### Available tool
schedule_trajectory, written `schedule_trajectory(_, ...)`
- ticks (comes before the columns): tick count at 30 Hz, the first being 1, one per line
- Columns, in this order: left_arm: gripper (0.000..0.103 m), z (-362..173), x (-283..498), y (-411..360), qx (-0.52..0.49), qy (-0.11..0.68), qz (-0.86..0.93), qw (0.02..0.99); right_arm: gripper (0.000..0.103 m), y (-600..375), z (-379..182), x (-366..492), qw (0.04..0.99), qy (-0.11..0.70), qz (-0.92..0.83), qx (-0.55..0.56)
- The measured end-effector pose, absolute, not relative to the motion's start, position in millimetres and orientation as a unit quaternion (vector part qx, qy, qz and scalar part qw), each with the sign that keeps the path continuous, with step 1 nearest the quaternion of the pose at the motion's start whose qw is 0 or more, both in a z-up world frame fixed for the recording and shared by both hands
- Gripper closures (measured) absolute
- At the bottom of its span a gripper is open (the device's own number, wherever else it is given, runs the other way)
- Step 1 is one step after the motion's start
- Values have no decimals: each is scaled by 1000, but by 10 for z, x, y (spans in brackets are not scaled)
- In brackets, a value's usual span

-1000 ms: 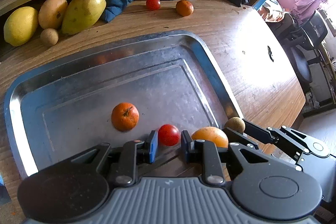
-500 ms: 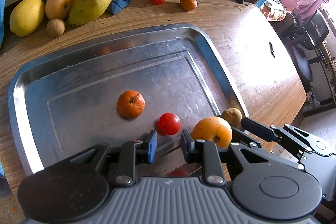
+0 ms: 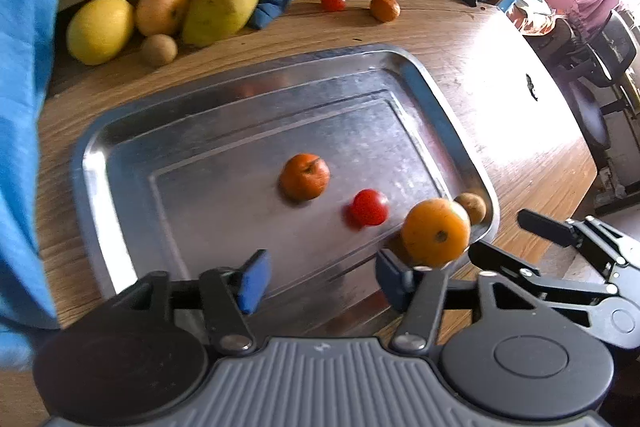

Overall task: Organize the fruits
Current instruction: 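Carry the cherry tomato and small brown fruit over the steel tray and open both tools, then move the left tool toward the loose cherry tomato while the right tool reaches the tangerine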

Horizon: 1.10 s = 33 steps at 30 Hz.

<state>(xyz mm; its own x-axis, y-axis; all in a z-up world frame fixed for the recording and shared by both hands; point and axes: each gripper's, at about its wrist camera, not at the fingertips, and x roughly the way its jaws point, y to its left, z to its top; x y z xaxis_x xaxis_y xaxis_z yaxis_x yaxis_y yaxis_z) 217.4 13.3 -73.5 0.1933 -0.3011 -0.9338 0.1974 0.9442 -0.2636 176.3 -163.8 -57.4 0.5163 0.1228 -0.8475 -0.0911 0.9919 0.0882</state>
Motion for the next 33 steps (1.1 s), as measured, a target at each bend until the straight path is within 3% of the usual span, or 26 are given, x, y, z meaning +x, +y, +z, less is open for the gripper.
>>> schedule_trajectory(3,22,-682,2120,202,-36,615,-157,772,23,-1603,-557,1751,866,494,74,11)
schedule_trajectory(9,7,-615,2026,372,-15,629,-146,764,12,-1526,-539,1766,859,503,98,-4)
schedule_trajectory(19,3,-695,2006,607,12,665,-113,738,8,-1478,-536,1871,852,509,121,-17)
schedule_trajectory(33,1,-709,2296,636,-8,659,-67,749,6,-1600,-504,2187,852,503,140,-30)
